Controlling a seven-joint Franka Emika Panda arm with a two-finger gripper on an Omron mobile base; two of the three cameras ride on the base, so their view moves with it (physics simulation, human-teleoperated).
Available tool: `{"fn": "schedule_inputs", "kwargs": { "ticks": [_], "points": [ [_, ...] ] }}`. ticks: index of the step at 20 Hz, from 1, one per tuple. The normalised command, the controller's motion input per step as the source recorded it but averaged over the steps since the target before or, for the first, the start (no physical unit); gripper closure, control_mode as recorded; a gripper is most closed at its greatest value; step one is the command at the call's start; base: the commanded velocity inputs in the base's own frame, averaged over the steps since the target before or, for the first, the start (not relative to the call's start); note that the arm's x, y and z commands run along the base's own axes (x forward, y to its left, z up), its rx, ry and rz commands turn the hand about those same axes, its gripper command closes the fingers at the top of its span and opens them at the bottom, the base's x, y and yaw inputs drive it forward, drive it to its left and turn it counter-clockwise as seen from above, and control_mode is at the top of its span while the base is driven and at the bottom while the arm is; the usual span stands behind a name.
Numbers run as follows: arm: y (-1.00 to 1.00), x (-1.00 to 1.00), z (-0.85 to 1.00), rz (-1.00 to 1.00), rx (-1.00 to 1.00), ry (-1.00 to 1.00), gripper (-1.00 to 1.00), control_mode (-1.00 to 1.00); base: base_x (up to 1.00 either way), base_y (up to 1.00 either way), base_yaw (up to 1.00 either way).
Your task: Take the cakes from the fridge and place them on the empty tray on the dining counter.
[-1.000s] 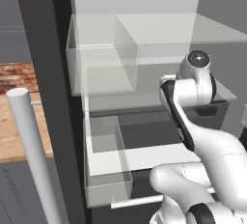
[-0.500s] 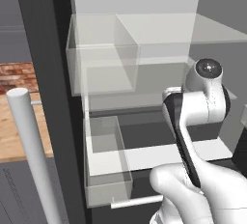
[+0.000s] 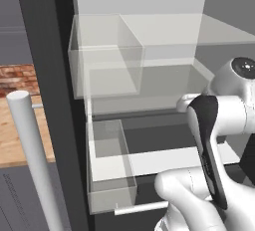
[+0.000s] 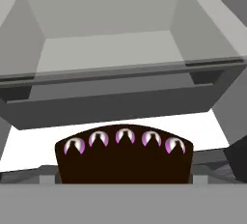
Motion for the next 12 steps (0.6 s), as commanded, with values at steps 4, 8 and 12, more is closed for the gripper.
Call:
{"fn": "schedule_inputs", "kwargs": {
  "ticks": [4, 8, 12],
  "points": [
    [0.23, -0.31, 0.05, 0.1, 0.07, 0.11, 1.0, -1.0, 0.0, 0.0, 0.0],
    [0.1, -0.03, 0.0, 0.07, 0.01, 0.04, 1.0, -1.0, 0.0, 0.0, 0.0],
    [0.08, -0.08, 0.0, 0.0, 0.0, 0.0, 1.0, 1.0, -0.2, 0.03, 0.0]
  ]
}}
